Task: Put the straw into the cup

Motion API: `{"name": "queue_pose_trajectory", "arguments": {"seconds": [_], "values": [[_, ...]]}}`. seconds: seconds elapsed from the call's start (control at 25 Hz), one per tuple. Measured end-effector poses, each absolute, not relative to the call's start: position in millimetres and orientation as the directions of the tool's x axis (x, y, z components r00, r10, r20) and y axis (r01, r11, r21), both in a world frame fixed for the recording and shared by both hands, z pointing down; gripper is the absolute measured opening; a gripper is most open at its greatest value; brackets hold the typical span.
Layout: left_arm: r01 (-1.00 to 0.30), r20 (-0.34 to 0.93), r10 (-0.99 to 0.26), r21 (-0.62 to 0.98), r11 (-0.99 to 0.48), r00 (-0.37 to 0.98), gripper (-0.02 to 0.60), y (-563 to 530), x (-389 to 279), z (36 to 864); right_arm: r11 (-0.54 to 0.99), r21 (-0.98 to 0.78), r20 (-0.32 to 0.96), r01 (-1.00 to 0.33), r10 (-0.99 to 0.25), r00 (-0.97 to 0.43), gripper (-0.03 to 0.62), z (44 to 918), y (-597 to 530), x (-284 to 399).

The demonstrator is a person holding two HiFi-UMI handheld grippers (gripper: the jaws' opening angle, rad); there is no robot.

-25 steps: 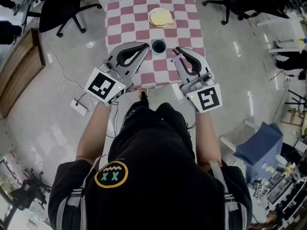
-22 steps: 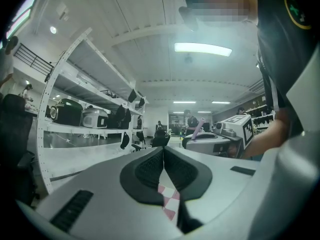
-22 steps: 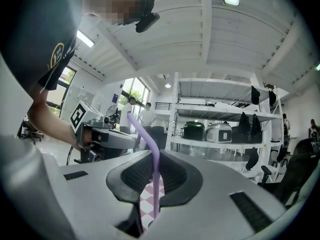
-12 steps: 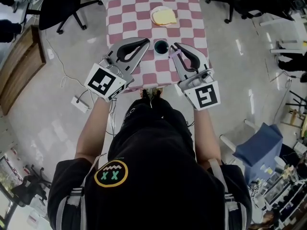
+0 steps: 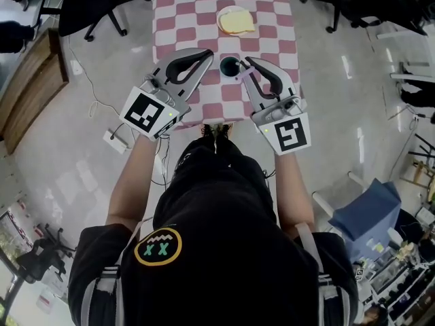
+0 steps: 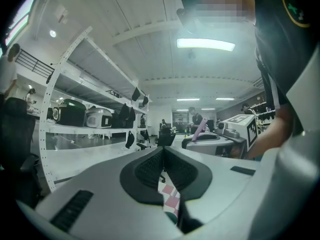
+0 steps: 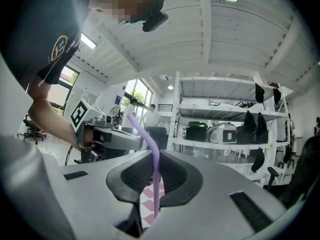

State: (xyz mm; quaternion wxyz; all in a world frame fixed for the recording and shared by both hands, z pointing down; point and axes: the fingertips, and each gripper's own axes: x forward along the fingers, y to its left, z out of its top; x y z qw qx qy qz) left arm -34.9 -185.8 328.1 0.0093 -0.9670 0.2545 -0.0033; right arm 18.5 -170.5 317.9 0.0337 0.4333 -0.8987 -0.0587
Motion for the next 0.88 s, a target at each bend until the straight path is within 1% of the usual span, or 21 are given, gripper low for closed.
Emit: {"name": "queue_pose_trajectory", "arguments": {"seconds": [0.28, 0.48, 0.88], "values": [[-0.483, -0.001, -0.484, -0.053, -0.874, 0.875, 0.020, -189.0, -20.7, 339.0, 0.621, 0.122, 0.009, -0.774, -0.781, -0.625, 0.055, 331.7, -176.6, 23.9], [-0.485, -0.018, -0.485, 0.001, -0.875, 0.875, 0.020, -189.1, -8.1, 336.9, 0.622, 0.119, 0.011, -0.774, -0.780, -0.625, 0.054, 342.3, -179.7, 24.4], [-0.483, -0.014, -0.483, -0.004, -0.875, 0.875, 0.020, -193.3, -1.0, 358.8, 0.620, 0.090, 0.025, -0.779, -0.784, -0.621, 0.055, 371.6, -188.6, 26.4]]}}
